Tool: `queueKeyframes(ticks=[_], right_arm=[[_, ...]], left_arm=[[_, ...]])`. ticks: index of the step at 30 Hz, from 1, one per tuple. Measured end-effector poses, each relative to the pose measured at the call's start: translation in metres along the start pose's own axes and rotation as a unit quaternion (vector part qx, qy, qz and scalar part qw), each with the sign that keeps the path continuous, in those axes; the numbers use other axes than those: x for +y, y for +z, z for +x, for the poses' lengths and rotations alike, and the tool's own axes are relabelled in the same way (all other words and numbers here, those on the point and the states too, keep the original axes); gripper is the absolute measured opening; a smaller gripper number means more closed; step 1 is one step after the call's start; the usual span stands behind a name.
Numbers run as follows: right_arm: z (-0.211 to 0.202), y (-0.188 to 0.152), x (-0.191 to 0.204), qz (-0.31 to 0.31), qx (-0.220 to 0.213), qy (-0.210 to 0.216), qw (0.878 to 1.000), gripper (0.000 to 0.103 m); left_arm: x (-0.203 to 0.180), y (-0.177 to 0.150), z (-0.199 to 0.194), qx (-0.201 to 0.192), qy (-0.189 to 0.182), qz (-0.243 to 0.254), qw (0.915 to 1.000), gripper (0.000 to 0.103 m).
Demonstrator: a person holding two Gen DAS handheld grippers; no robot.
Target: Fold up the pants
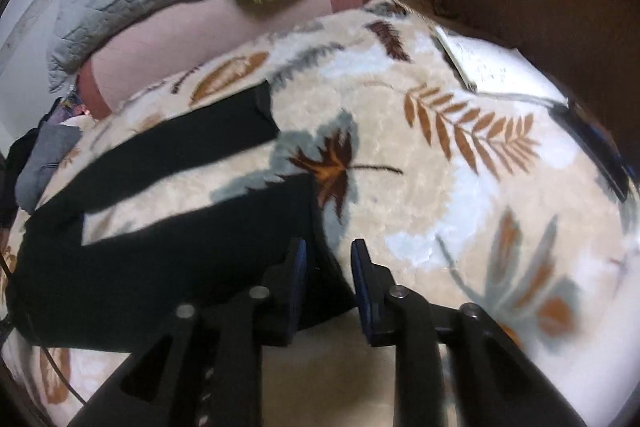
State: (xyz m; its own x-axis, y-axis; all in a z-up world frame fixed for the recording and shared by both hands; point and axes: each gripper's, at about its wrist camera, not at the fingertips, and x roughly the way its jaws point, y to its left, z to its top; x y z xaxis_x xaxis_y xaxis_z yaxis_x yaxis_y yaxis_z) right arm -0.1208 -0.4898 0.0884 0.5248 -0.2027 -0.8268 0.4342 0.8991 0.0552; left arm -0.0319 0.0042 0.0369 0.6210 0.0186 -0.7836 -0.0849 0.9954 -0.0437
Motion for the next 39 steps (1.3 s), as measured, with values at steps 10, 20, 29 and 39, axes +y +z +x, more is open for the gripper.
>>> queueKeyframes(ticks=[10,20,29,39], right_arm=[[-0.005,-0.004,0.043,-0.042,0.010,0.068,0.997,0.046],[0.001,-0.011,0.090,-0.105,0.021,0.129,0.986,0.051],[0.027,0.007,0.154,-0.186,0.035,0.174,0.966,0.066],[0.063,0.029,0.209,-0.244,0.040,0.168,0.954,0.067]], left_arm=[[-0.009,0.007,-0.025,-0.034,0.005,0.007,0.9994,0.077],[-0.022,0.010,-0.018,-0.030,-0.007,0.019,0.9993,0.077],[-0.040,0.034,0.007,0.012,-0.086,0.022,0.9960,0.077],[-0.051,0.070,0.035,0.022,-0.121,0.036,0.9917,0.083]])
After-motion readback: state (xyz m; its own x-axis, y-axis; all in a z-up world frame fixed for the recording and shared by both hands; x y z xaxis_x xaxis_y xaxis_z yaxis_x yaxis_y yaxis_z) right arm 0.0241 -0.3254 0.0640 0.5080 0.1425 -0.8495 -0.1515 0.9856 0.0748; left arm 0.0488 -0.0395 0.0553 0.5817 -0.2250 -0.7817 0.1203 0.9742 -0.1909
